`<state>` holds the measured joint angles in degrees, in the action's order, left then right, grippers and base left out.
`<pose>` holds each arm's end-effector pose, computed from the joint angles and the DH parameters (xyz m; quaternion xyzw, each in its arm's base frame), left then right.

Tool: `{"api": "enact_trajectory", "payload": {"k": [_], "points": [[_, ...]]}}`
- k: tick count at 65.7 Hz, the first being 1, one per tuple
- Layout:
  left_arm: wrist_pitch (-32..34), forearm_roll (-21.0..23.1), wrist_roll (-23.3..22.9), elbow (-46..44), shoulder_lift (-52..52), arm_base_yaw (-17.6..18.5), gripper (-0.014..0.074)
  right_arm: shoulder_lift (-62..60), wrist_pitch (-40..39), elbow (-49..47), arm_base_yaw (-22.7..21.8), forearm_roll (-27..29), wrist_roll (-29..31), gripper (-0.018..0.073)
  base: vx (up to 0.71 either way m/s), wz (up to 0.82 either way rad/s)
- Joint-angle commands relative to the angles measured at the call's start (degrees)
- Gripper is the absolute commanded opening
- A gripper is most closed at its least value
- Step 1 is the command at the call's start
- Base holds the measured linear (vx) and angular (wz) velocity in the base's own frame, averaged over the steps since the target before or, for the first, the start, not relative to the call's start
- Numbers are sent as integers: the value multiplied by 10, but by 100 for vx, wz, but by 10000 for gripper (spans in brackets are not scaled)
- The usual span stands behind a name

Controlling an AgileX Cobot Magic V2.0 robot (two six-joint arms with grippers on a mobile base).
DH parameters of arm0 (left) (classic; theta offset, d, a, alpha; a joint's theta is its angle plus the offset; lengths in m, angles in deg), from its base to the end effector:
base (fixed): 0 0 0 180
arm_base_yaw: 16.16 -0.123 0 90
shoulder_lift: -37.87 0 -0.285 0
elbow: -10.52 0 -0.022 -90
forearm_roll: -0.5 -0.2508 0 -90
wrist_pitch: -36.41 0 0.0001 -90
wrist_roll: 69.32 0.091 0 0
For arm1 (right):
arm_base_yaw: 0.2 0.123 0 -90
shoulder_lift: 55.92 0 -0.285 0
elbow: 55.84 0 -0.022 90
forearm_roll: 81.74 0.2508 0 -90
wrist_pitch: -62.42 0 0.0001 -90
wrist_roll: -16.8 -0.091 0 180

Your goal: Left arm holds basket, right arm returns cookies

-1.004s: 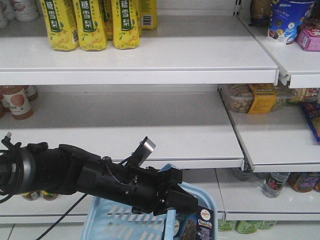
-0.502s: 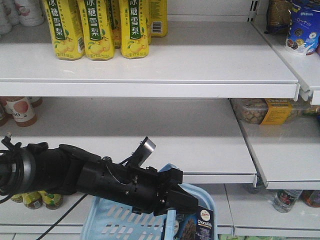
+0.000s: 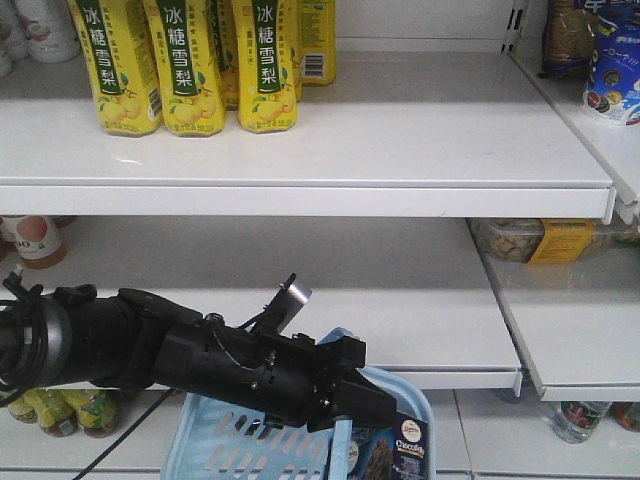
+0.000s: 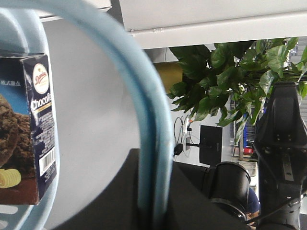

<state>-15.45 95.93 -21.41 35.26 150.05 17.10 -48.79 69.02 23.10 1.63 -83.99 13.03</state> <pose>0.2437 -0.2451 0.1824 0.0566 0.8348 -0.5473 0.0184 0.0568 0.0014 0.1932 -0.0003 0.7234 0.0186 0.6902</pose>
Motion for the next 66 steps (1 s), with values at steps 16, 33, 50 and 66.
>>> {"api": "enact_trajectory", "payload": {"k": [16, 33, 50, 66], "points": [[-41, 37, 5, -14, -33, 0, -6, -6, -44, -1, 1, -4, 0, -8, 6, -1], [-41, 37, 5, -14, -33, 0, -6, -6, -44, -1, 1, -4, 0, -8, 5, 0], [-41, 37, 5, -14, -33, 0, -6, -6, -44, -1, 1, -4, 0, -8, 1, 1], [-41, 37, 5, -14, -33, 0, -6, -6, -44, -1, 1, -4, 0, -8, 0, 0]]}}
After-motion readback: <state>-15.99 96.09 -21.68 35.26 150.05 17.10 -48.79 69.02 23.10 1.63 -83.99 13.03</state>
